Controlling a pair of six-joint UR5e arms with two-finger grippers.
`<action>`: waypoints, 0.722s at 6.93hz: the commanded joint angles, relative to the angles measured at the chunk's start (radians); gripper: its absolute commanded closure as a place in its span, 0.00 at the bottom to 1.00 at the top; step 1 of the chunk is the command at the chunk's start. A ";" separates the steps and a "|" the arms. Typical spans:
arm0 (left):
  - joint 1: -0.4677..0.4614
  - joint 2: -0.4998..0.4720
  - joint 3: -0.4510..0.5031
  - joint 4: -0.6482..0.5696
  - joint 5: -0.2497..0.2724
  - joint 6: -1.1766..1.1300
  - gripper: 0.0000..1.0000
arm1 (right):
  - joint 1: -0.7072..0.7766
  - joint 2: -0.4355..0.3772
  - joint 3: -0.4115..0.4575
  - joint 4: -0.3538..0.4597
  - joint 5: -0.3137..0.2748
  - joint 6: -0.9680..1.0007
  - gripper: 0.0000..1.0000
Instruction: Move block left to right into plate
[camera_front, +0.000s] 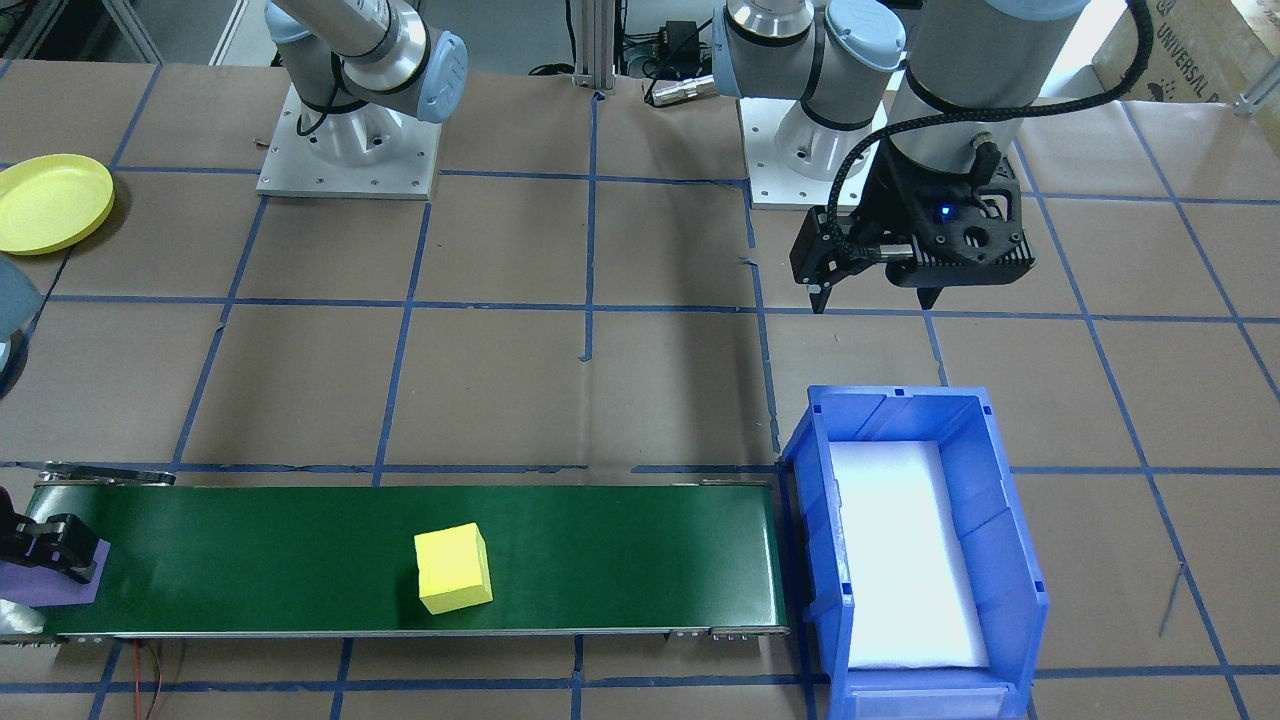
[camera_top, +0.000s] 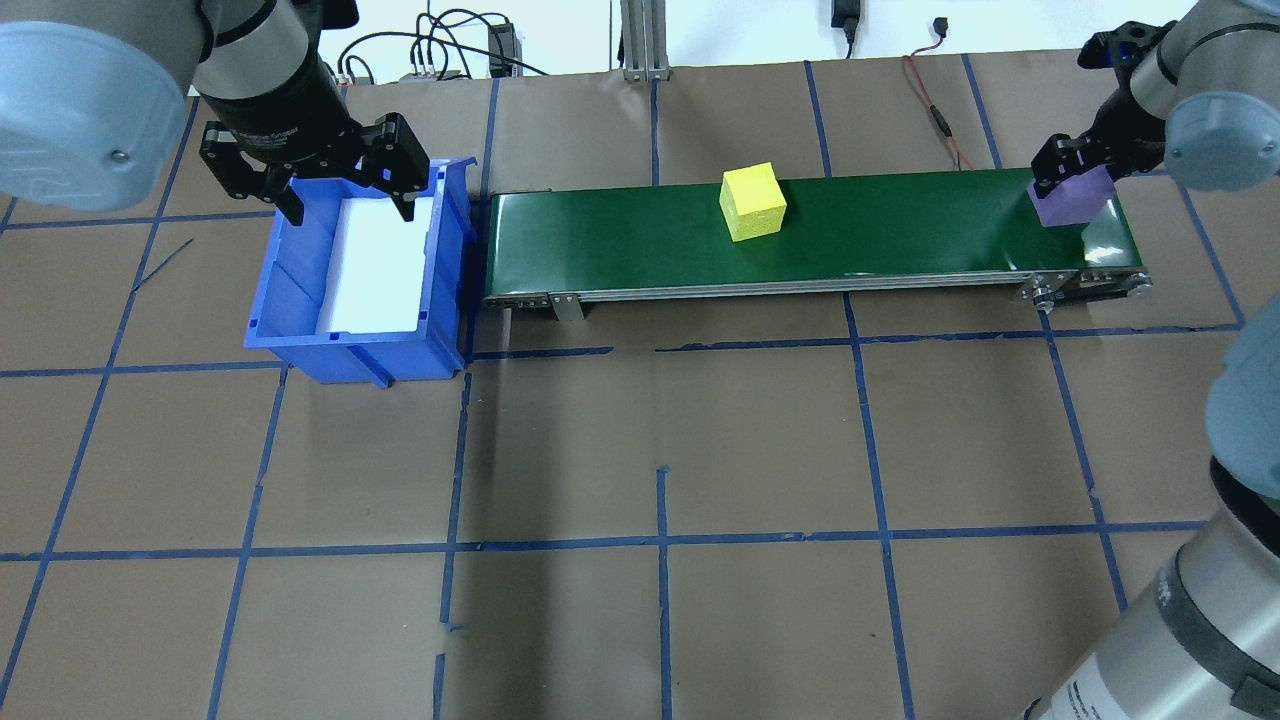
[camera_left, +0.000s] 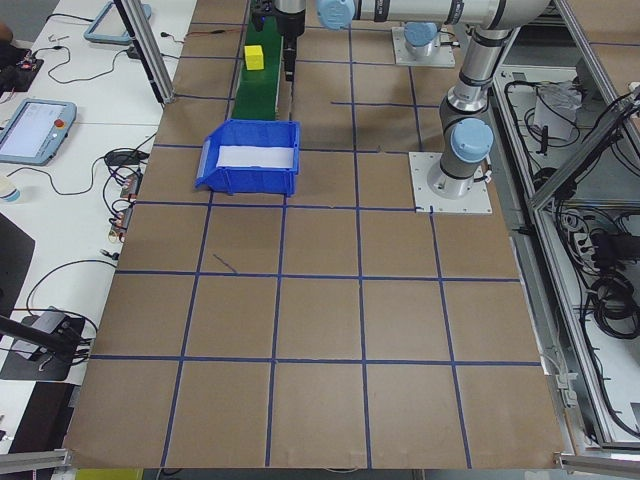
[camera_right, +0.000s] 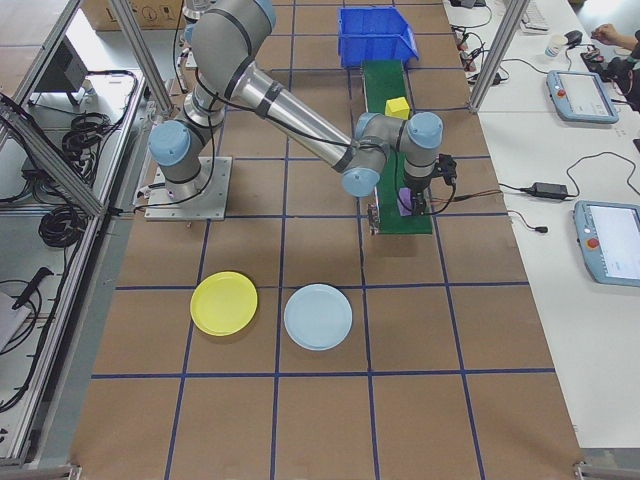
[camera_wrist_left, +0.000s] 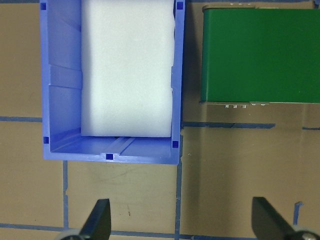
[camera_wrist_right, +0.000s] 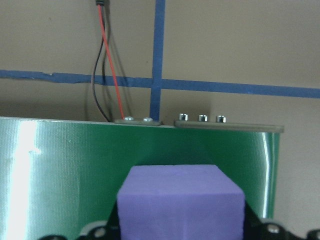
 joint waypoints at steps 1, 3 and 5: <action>-0.002 0.003 -0.003 0.001 0.002 0.003 0.00 | -0.006 -0.046 0.012 0.003 -0.048 -0.037 0.70; -0.002 0.003 -0.006 0.001 0.003 0.003 0.00 | -0.136 -0.155 0.051 0.116 -0.036 -0.185 0.72; -0.002 0.012 -0.006 -0.016 0.006 -0.007 0.00 | -0.267 -0.174 0.083 0.104 -0.043 -0.348 0.73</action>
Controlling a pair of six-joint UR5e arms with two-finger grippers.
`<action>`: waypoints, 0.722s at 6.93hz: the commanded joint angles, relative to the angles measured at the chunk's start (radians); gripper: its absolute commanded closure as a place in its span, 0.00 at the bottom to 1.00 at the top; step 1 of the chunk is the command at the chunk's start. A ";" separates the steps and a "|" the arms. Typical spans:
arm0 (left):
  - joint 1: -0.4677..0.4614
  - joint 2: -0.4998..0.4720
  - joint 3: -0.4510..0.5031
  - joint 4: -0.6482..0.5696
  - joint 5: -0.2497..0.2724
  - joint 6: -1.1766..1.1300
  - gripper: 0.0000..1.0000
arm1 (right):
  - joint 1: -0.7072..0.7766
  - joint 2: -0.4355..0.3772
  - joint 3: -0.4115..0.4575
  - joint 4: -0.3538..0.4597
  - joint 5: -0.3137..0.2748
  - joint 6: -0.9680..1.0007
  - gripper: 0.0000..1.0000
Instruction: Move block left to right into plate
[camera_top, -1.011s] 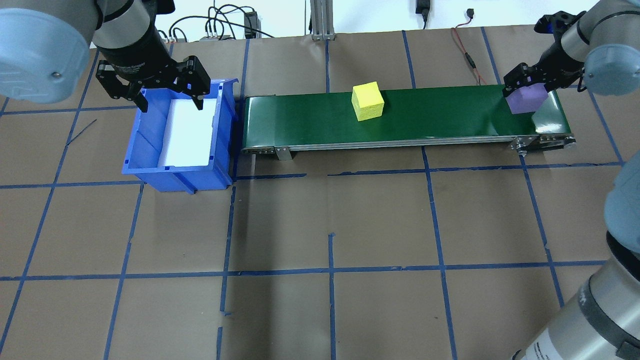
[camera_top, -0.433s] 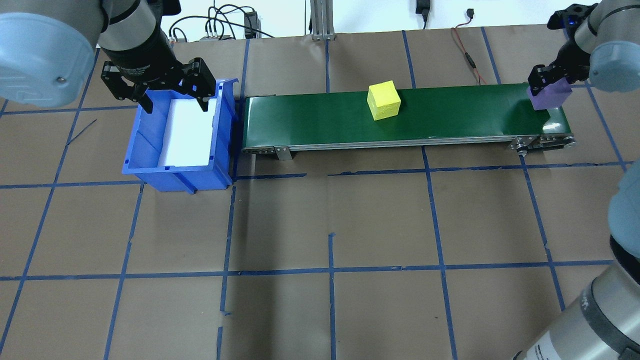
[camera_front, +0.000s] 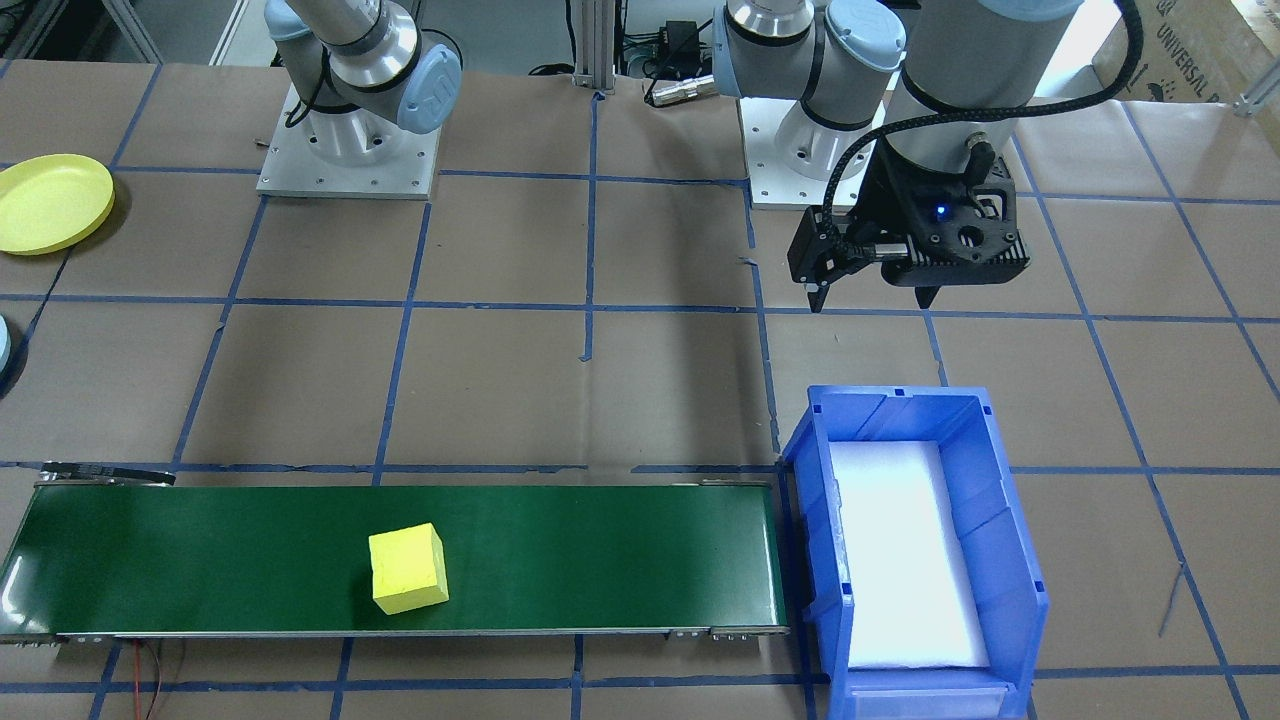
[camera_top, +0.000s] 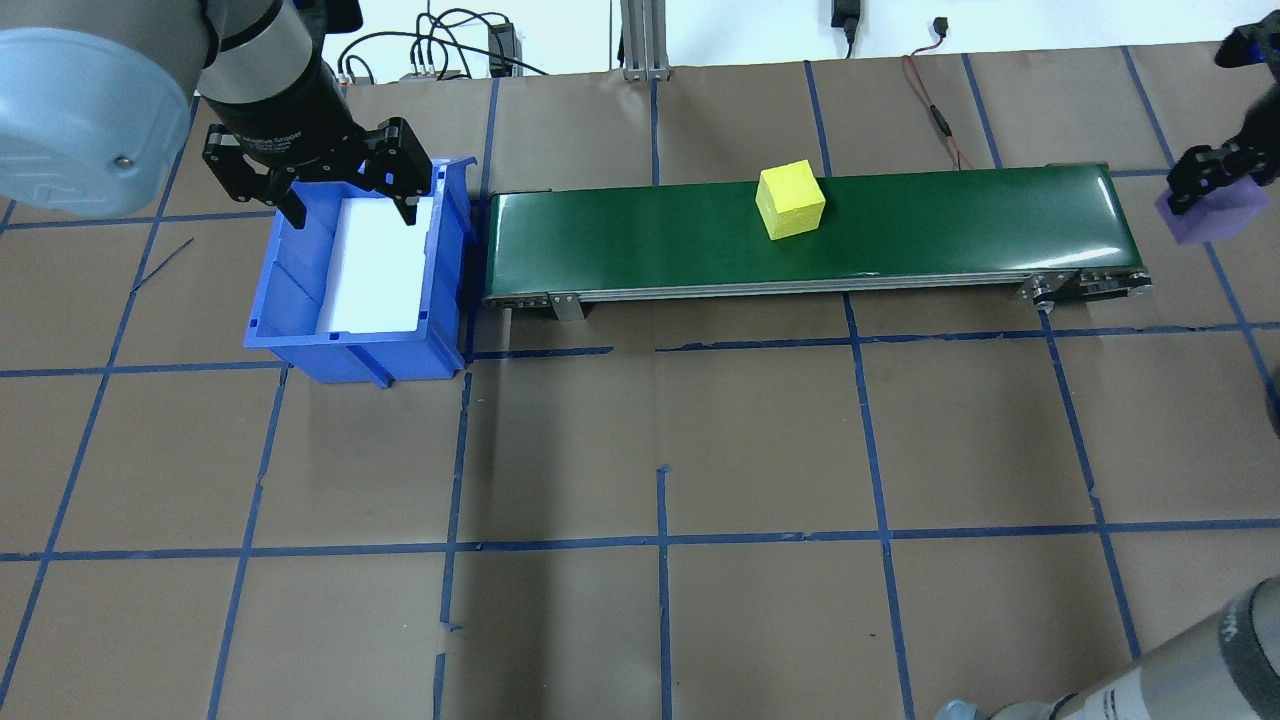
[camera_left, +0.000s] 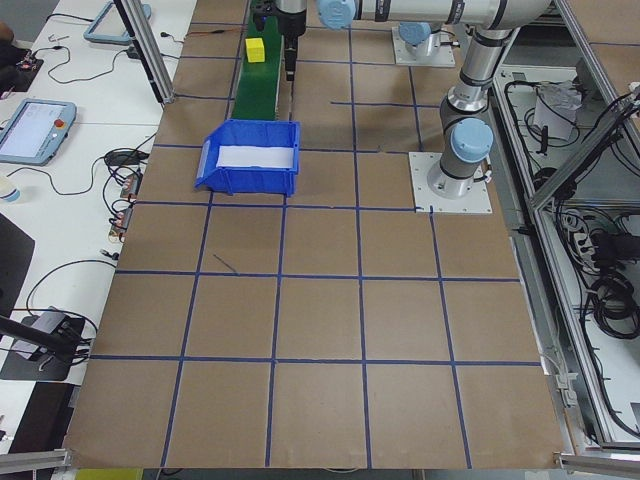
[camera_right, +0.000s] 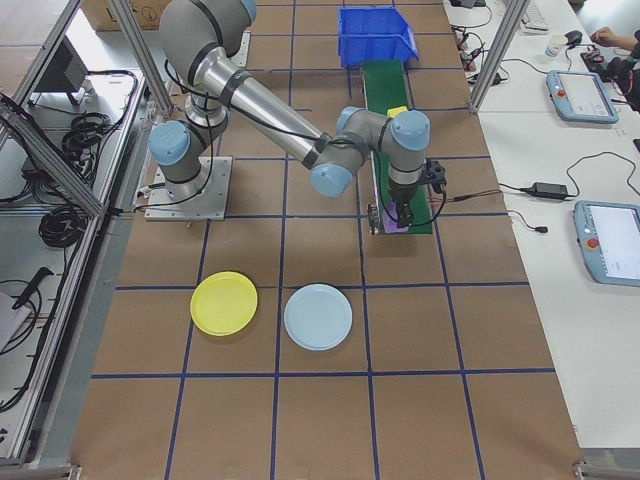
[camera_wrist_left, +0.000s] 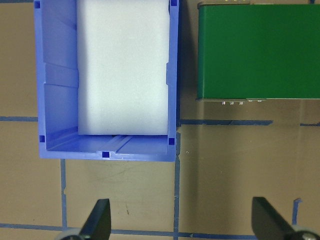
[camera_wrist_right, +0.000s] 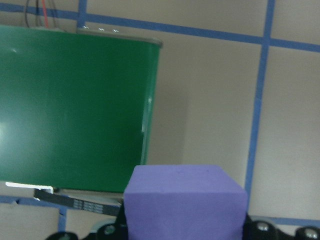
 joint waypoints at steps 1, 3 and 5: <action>0.000 0.020 0.000 -0.063 0.002 -0.010 0.00 | -0.155 -0.014 0.020 -0.016 -0.002 -0.224 0.73; 0.000 0.022 0.000 -0.076 0.002 -0.010 0.00 | -0.315 -0.008 0.081 -0.024 0.005 -0.349 0.73; 0.002 0.022 0.000 -0.076 0.002 -0.010 0.00 | -0.404 -0.005 0.227 -0.136 -0.006 -0.368 0.72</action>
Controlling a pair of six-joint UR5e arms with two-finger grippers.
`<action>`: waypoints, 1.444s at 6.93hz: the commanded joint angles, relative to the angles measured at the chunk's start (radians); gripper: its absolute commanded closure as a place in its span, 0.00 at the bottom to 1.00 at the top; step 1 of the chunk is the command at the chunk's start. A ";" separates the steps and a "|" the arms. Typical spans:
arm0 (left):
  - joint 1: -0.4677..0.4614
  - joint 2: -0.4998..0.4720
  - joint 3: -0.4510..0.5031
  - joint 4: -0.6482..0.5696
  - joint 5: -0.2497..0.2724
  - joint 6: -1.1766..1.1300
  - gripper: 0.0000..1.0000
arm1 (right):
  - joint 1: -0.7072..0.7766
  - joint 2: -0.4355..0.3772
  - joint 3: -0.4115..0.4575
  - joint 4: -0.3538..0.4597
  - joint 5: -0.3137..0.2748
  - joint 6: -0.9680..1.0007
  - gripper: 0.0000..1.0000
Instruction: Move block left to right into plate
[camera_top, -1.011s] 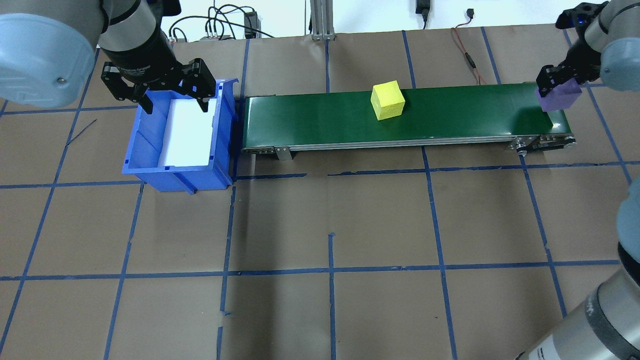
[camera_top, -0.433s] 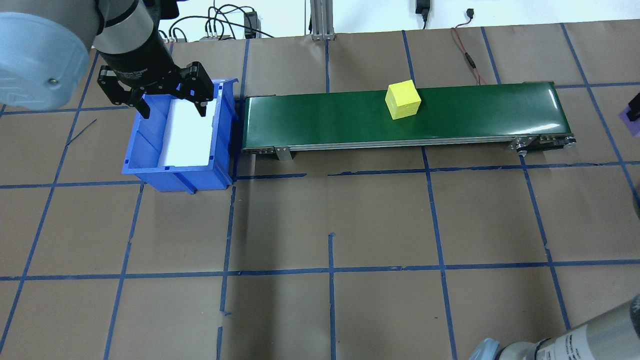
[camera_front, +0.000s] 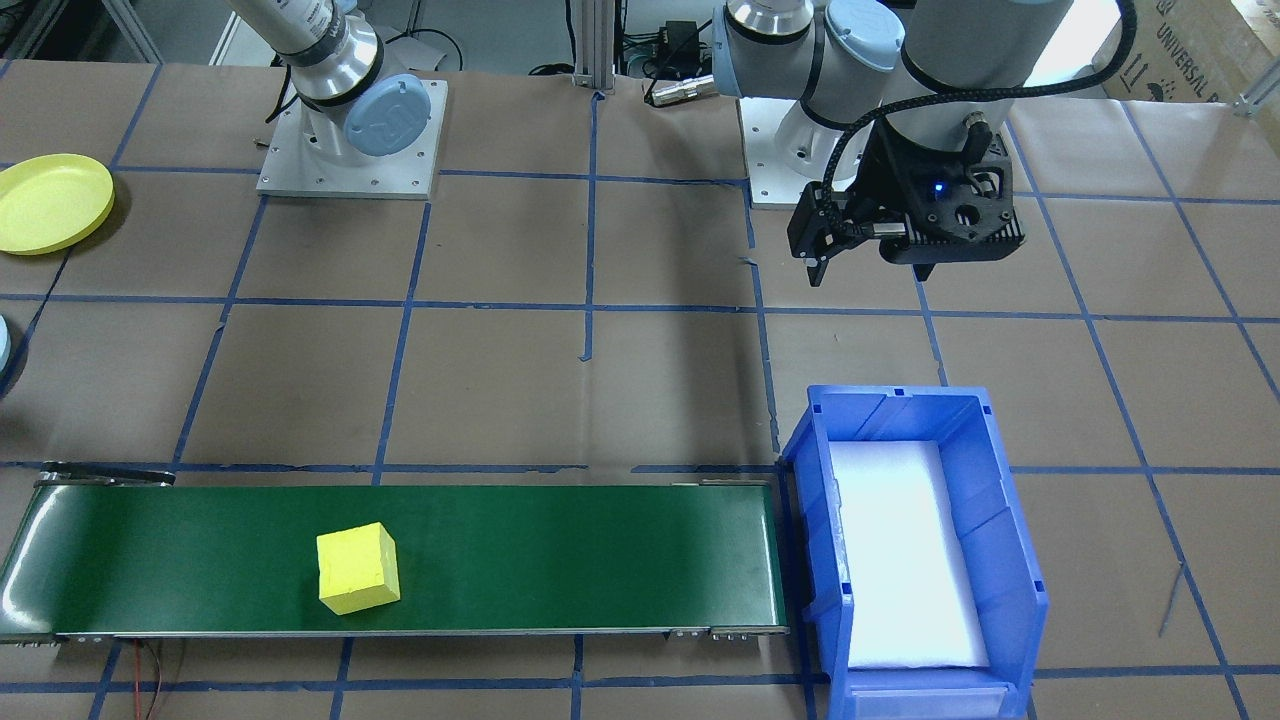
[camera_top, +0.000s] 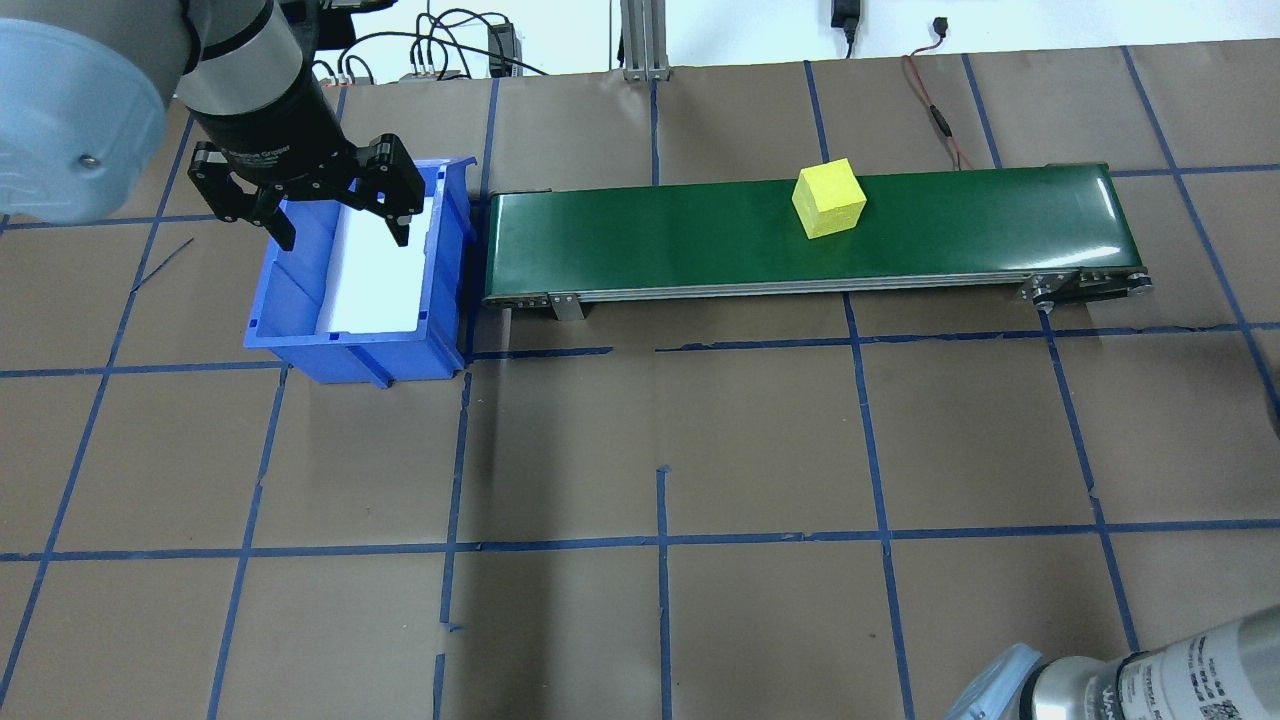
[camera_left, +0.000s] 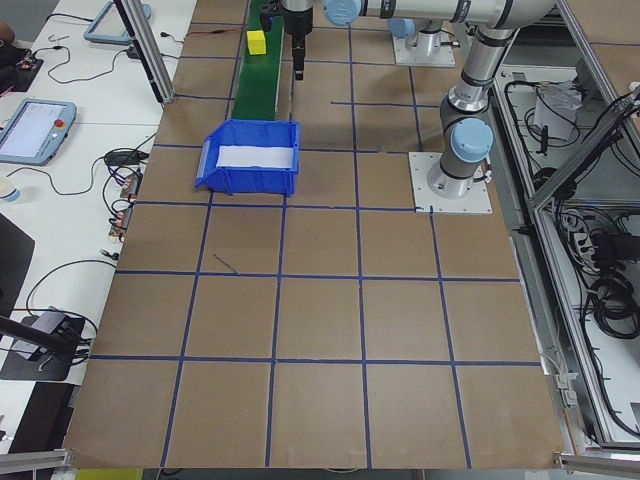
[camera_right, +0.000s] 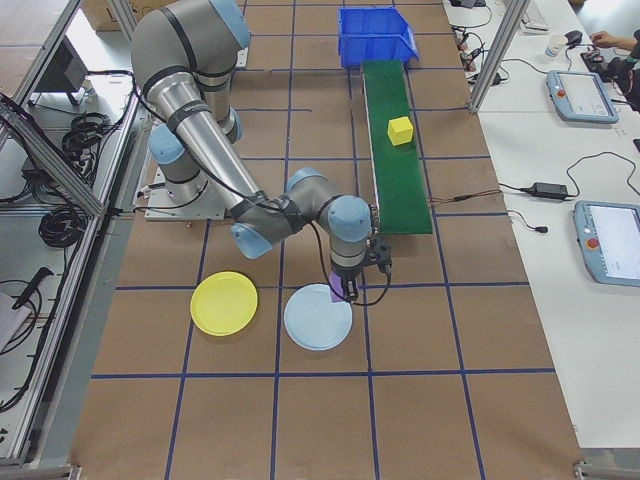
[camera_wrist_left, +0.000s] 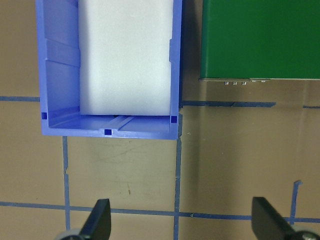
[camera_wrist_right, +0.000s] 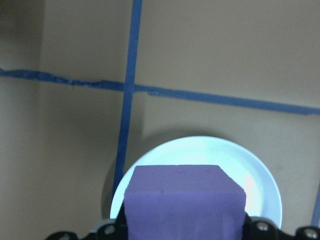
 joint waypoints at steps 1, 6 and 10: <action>0.002 0.000 0.000 -0.001 -0.001 0.001 0.00 | -0.061 0.008 0.084 -0.105 0.003 -0.025 0.61; 0.013 0.000 -0.002 -0.003 -0.005 0.006 0.00 | -0.062 0.025 0.056 -0.113 0.005 -0.013 0.00; 0.021 -0.004 -0.011 0.001 -0.024 0.058 0.00 | 0.194 -0.074 -0.050 0.130 0.014 0.310 0.00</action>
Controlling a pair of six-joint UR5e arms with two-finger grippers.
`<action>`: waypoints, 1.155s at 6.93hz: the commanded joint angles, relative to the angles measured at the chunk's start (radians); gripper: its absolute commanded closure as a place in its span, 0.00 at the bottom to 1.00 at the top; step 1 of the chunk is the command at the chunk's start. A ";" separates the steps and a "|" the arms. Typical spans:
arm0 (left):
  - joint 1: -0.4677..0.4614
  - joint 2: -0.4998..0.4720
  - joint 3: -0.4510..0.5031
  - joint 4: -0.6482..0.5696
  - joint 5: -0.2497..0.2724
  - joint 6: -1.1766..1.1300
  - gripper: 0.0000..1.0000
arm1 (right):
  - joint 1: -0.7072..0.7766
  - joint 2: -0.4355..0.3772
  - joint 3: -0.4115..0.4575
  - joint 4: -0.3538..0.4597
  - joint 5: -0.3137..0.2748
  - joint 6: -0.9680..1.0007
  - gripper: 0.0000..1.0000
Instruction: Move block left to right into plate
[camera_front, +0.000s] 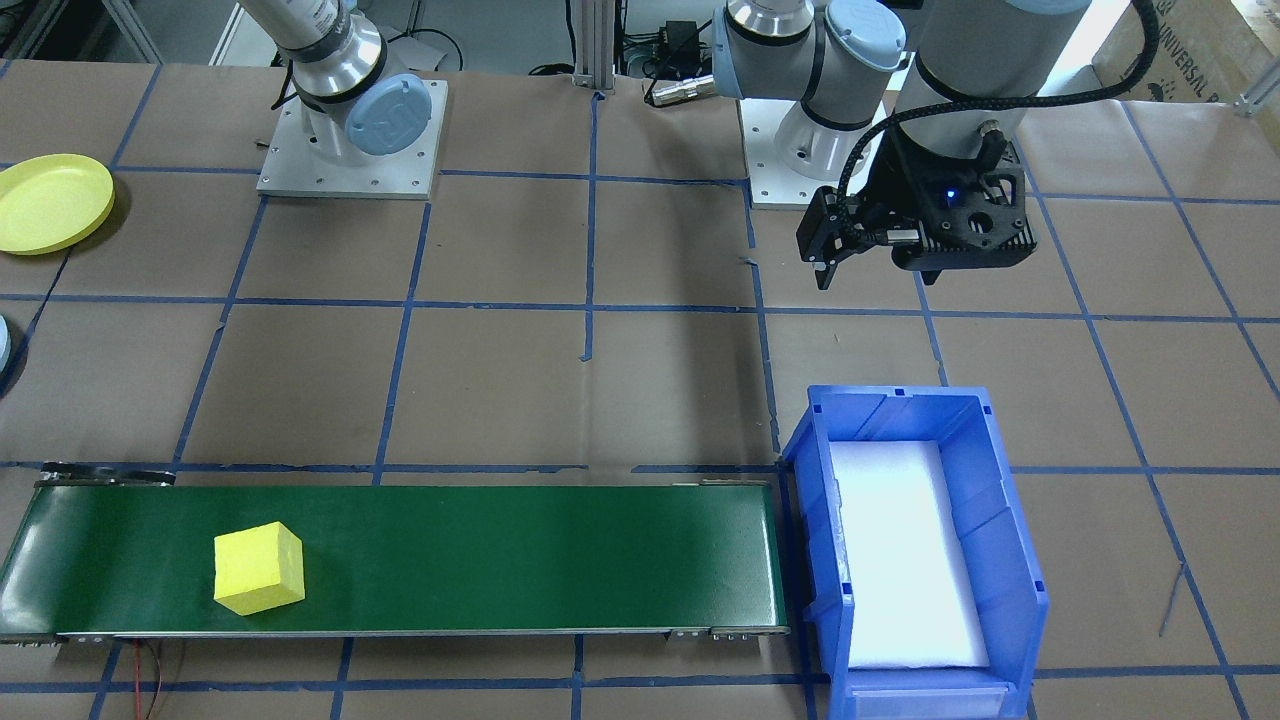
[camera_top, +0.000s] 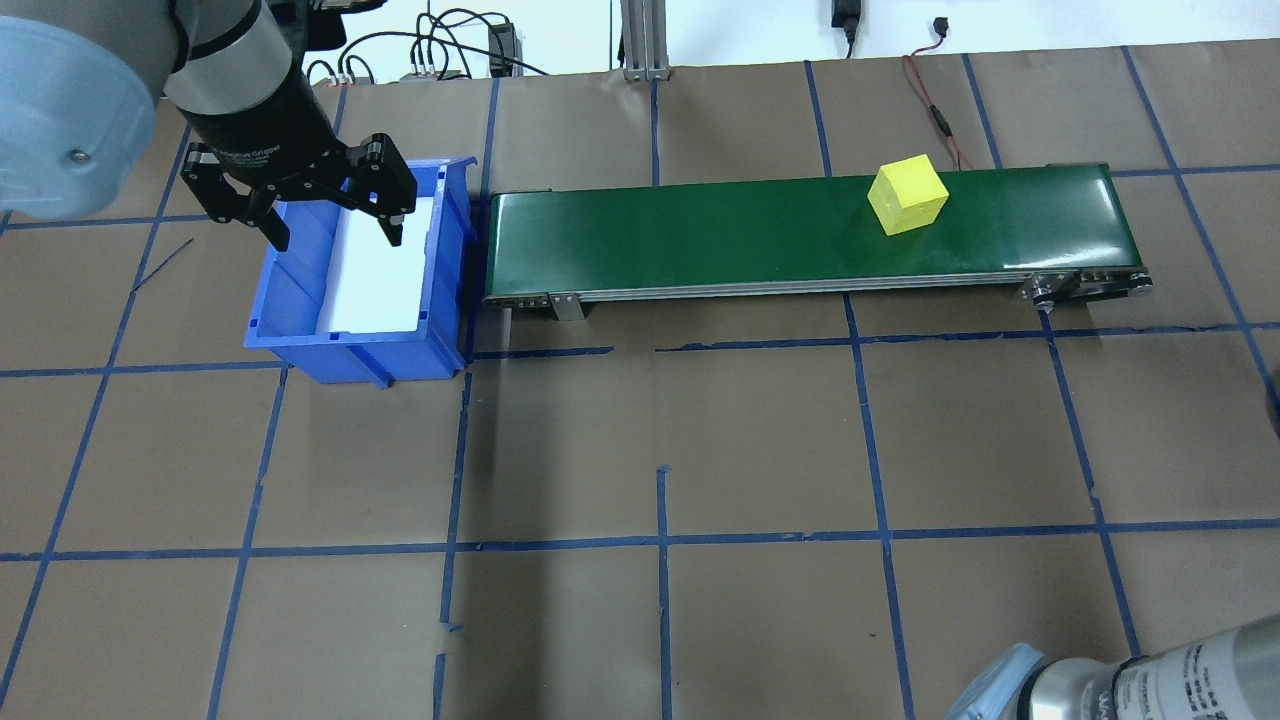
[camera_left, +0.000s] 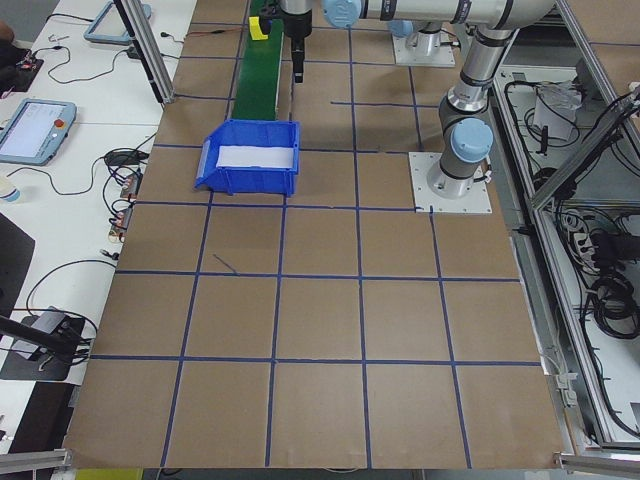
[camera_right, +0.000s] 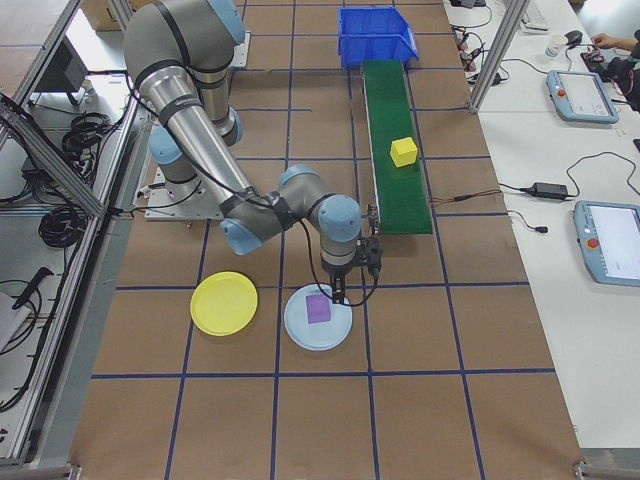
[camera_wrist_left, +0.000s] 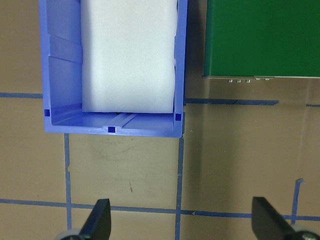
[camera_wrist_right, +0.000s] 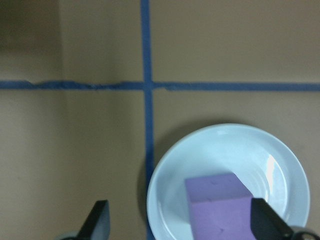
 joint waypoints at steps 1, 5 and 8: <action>0.003 -0.001 -0.027 0.010 -0.051 0.070 0.00 | 0.172 -0.012 -0.050 0.014 0.144 0.145 0.00; 0.002 0.002 -0.028 0.012 -0.040 0.074 0.00 | 0.326 0.074 -0.107 -0.080 0.303 0.299 0.00; 0.011 -0.001 -0.032 0.015 -0.045 0.069 0.00 | 0.406 0.091 -0.101 -0.093 0.319 0.312 0.00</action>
